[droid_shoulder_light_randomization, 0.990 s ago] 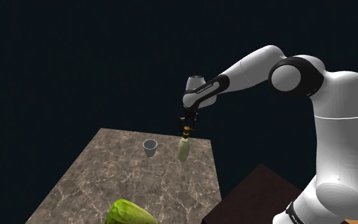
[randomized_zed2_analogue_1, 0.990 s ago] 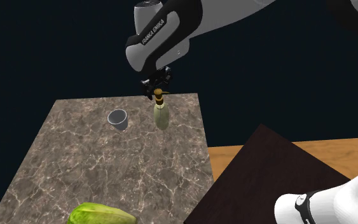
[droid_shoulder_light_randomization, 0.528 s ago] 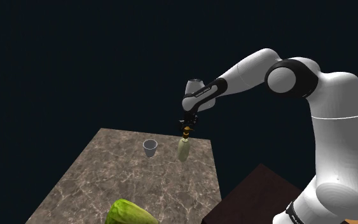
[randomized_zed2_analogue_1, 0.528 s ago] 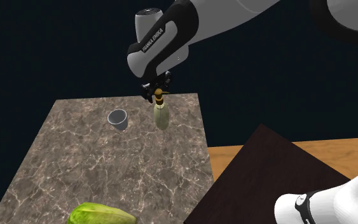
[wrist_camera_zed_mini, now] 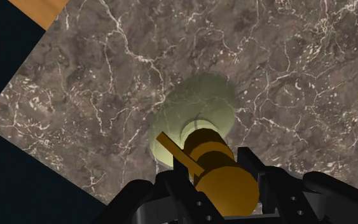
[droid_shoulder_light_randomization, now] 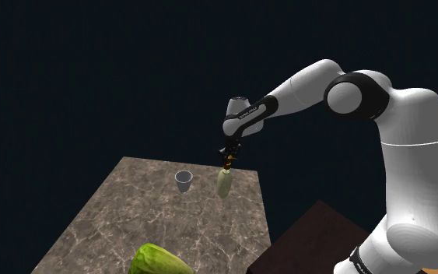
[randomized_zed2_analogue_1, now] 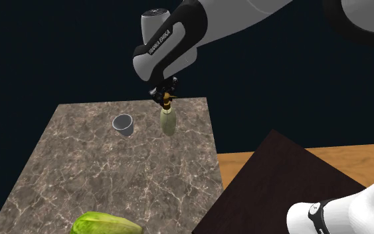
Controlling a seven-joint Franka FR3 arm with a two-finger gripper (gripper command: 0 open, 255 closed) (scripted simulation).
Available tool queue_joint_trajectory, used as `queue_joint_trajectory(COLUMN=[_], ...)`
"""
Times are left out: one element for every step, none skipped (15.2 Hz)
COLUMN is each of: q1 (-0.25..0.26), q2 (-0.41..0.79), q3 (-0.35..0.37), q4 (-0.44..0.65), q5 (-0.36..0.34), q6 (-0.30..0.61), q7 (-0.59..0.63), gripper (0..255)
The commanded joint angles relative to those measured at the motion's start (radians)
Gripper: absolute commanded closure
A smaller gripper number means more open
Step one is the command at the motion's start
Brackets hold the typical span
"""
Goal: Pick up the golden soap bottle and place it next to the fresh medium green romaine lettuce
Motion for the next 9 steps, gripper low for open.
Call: queue_joint_trajectory(q1=[0.000, 0.000, 0.000, 0.000, 0.000, 0.000, 0.000, 0.000, 0.000], q2=[0.000, 0.000, 0.000, 0.000, 0.000, -0.010, -0.019, -0.028, -0.038], q3=[0.000, 0.000, 0.000, 0.000, 0.000, 0.000, 0.000, 0.000, 0.000], q4=[0.000, 0.000, 0.001, 0.001, 0.000, 0.000, 0.000, 0.000, 0.001], q5=[0.000, 0.000, 0.000, 0.000, 0.000, 0.000, 0.000, 0.000, -0.001], q6=[0.000, 0.000, 0.000, 0.000, 0.000, -0.009, -0.019, -0.028, -0.038], q7=[0.000, 0.000, 0.000, 0.000, 0.000, 0.000, 0.000, 0.001, 0.001], gripper=[255, 255, 255, 255, 255, 255, 255, 255, 255])
